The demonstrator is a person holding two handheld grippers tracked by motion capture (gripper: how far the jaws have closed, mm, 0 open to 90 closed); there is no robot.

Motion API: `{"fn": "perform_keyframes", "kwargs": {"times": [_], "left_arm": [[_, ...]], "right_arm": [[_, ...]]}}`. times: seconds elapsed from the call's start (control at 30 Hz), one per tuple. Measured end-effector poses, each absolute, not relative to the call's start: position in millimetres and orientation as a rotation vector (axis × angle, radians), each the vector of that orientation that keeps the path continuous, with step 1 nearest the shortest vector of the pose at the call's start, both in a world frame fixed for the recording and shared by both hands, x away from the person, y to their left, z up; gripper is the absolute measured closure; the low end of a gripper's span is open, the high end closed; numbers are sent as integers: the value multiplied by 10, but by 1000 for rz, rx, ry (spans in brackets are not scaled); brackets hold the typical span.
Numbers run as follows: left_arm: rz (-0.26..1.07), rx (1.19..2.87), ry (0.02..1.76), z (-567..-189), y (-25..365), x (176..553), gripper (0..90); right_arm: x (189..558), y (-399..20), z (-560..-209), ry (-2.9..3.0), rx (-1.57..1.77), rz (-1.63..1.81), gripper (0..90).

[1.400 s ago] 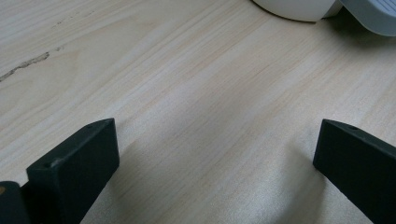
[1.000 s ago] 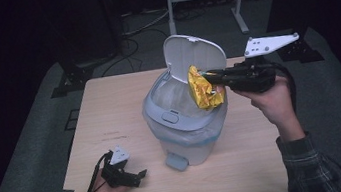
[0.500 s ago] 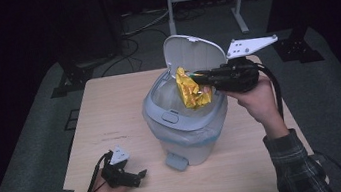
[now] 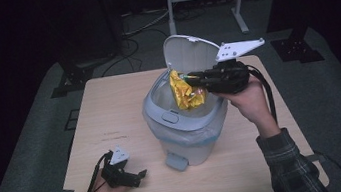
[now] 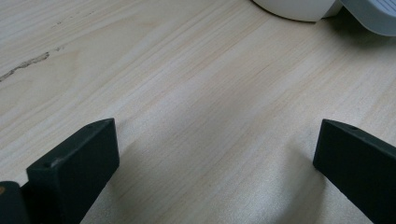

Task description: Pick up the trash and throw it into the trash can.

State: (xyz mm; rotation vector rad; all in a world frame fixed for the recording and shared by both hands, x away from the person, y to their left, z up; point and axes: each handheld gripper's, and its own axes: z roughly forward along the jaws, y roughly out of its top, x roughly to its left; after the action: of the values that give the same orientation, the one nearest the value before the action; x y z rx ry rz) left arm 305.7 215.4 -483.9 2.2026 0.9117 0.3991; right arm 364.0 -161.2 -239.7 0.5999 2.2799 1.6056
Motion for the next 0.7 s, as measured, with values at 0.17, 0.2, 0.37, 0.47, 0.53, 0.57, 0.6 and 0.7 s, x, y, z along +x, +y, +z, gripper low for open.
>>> {"fn": "perform_keyframes", "kwargs": {"times": [0.17, 0.2, 0.37, 0.47, 0.53, 0.57, 0.6, 0.7], "left_arm": [[399, 2203, 912, -4839, 2154, 3057, 0], [399, 2203, 912, -4839, 2154, 3057, 0], [400, 2203, 912, -4838, 2155, 3057, 0], [399, 2202, 912, -4839, 2154, 3057, 0], [399, 2203, 912, -4839, 2154, 3057, 0], [399, 2203, 912, -4839, 2154, 3057, 0], [400, 2202, 912, -4839, 2154, 3057, 0], [399, 2203, 912, -4838, 2155, 3057, 0]], "right_arm": [[3644, -1606, -2409, 2277, 602, 1602, 762], [3644, -1604, -2411, 2277, 602, 1602, 757], [3645, -1595, -2420, 2272, 601, 1585, 732], [3640, -1595, -2425, 2265, 602, 1583, 732], [3639, -1598, -2425, 2260, 603, 1585, 732], [3639, -1602, -2423, 2256, 600, 1583, 731], [3637, -1606, -2422, 2256, 602, 1585, 731], [3627, -1612, -2417, 2256, 603, 1583, 727]]}}
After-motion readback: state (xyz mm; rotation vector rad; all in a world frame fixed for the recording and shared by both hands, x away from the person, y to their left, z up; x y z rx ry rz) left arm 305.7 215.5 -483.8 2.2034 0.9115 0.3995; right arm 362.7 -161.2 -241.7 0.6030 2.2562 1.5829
